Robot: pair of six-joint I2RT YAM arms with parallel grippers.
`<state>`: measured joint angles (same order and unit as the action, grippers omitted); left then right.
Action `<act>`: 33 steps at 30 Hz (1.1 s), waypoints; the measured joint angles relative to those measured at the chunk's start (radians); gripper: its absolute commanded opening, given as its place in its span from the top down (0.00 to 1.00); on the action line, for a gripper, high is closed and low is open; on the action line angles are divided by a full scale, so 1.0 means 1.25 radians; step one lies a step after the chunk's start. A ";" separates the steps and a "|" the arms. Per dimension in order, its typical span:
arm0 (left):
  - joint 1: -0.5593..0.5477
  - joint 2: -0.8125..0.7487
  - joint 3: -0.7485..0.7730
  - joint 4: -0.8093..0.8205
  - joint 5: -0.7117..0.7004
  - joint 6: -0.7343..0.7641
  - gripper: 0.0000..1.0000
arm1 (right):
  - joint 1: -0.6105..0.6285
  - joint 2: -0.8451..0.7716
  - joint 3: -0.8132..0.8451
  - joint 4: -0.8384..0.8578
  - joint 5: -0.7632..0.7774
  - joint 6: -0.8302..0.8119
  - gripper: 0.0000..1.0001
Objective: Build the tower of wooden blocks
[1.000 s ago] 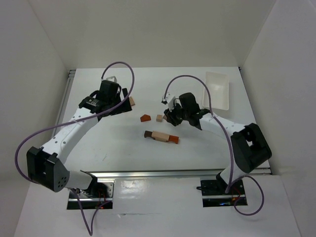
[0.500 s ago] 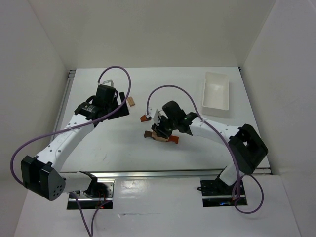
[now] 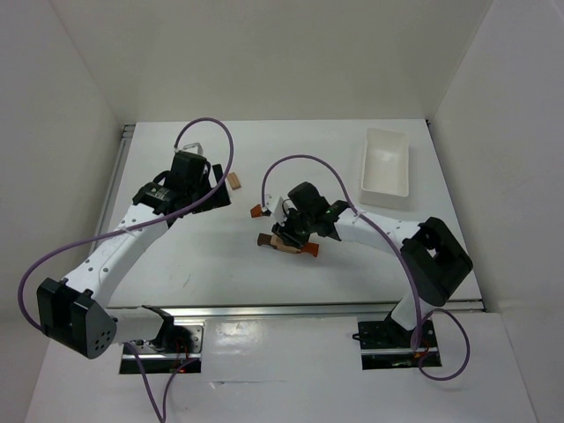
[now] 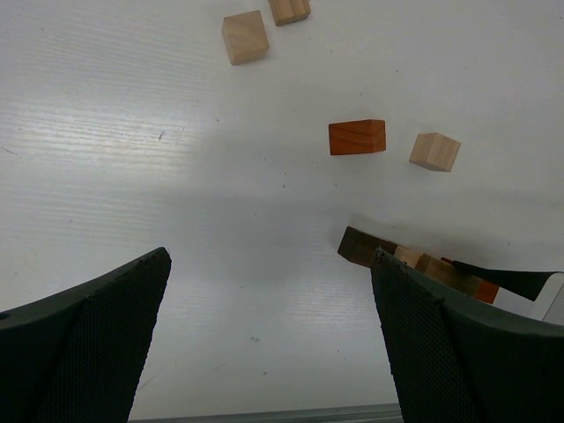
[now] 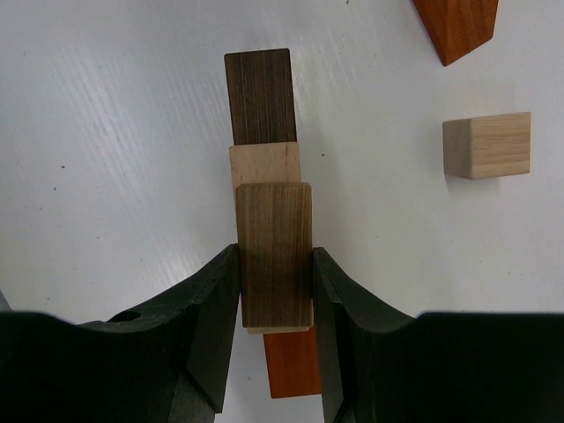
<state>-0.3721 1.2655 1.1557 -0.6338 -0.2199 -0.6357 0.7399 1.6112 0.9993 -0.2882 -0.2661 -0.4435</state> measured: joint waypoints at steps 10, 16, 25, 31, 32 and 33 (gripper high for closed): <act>0.000 0.002 0.000 -0.001 0.000 0.001 0.00 | 0.000 0.008 0.000 0.005 0.000 0.000 0.70; 0.000 0.002 0.000 -0.001 0.000 0.001 0.00 | 0.000 0.008 0.000 0.007 0.000 -0.003 0.68; 0.000 0.002 0.000 -0.001 0.000 0.001 0.00 | 0.000 0.009 0.000 0.009 -0.002 -0.015 0.64; 0.000 0.002 0.000 -0.001 0.000 0.001 0.00 | 0.000 0.009 0.000 0.010 -0.002 -0.018 0.60; 0.000 0.002 0.000 -0.001 0.000 0.001 0.00 | 0.000 0.009 0.000 0.011 -0.002 -0.019 0.59; 0.000 0.002 0.000 -0.001 0.000 0.001 0.00 | 0.000 0.009 -0.001 0.012 -0.002 -0.019 0.59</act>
<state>-0.3721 1.2686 1.1557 -0.6346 -0.2199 -0.6342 0.7399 1.6226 0.9985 -0.2729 -0.2691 -0.4667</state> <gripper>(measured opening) 0.999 0.432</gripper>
